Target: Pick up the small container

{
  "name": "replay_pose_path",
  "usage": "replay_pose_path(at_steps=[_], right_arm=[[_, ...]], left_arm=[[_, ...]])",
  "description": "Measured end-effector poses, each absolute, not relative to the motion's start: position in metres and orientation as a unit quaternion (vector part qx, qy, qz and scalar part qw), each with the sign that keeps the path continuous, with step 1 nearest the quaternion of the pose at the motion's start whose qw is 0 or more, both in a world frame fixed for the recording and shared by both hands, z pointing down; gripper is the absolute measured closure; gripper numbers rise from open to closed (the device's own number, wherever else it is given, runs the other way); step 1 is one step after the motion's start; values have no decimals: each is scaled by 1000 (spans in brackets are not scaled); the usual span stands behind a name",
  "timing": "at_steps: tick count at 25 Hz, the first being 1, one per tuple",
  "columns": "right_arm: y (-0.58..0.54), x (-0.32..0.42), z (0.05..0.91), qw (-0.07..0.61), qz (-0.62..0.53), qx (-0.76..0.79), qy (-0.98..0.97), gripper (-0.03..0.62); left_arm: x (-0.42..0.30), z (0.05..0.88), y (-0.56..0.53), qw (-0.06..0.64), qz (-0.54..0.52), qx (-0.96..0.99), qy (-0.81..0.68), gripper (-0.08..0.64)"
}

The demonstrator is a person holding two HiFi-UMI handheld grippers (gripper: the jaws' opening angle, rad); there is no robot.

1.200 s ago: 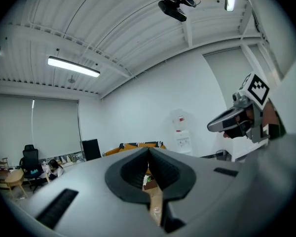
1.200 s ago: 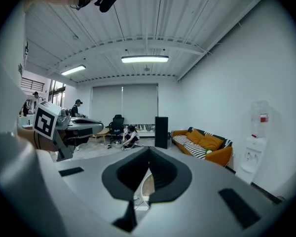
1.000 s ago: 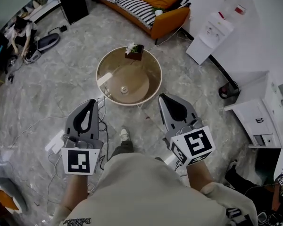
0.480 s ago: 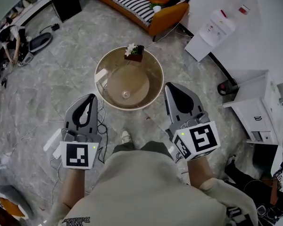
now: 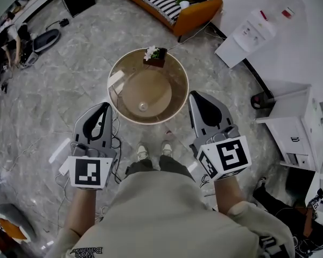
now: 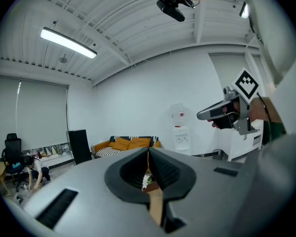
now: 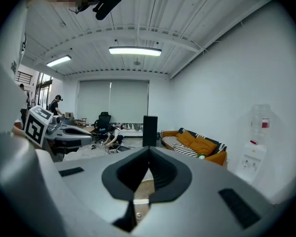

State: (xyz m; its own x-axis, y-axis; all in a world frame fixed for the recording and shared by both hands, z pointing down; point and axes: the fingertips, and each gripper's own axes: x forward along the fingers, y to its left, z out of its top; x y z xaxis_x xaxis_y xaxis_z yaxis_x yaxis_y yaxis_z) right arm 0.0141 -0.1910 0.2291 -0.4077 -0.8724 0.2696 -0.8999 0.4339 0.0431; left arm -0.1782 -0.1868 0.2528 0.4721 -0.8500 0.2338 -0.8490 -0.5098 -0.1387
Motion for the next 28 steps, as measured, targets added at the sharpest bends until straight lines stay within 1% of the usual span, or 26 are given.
replay_pose_path(at_steps=[2, 5, 7, 10, 14, 17, 22, 25, 28], right_arm=[[-198, 20, 234, 127, 60, 527, -838, 597], [-206, 29, 244, 130, 68, 523, -840, 597], [-210, 34, 250, 129, 72, 521, -840, 597], [-217, 39, 258, 115, 72, 519, -844, 597], [-228, 44, 272, 118, 78, 515, -846, 597], [-238, 39, 283, 125, 73, 501, -853, 595], [-256, 27, 305, 108, 73, 463, -877, 595], [-268, 24, 329, 107, 92, 456, -879, 597], [-280, 21, 354, 113, 102, 452, -879, 595]], left_arm=[[-168, 255, -194, 3, -139, -860, 491, 552], [-147, 260, -199, -19, -136, -874, 466, 545], [-136, 264, -203, -27, -135, -881, 453, 450], [-126, 270, -214, -12, -132, -882, 452, 417], [-111, 282, -233, 2, -134, -888, 441, 336], [-102, 299, -247, 11, -150, -889, 432, 294], [-87, 333, -269, 26, -153, -898, 412, 227], [-82, 355, -278, 48, -151, -900, 406, 206], [-80, 390, -287, 43, -165, -898, 405, 191]])
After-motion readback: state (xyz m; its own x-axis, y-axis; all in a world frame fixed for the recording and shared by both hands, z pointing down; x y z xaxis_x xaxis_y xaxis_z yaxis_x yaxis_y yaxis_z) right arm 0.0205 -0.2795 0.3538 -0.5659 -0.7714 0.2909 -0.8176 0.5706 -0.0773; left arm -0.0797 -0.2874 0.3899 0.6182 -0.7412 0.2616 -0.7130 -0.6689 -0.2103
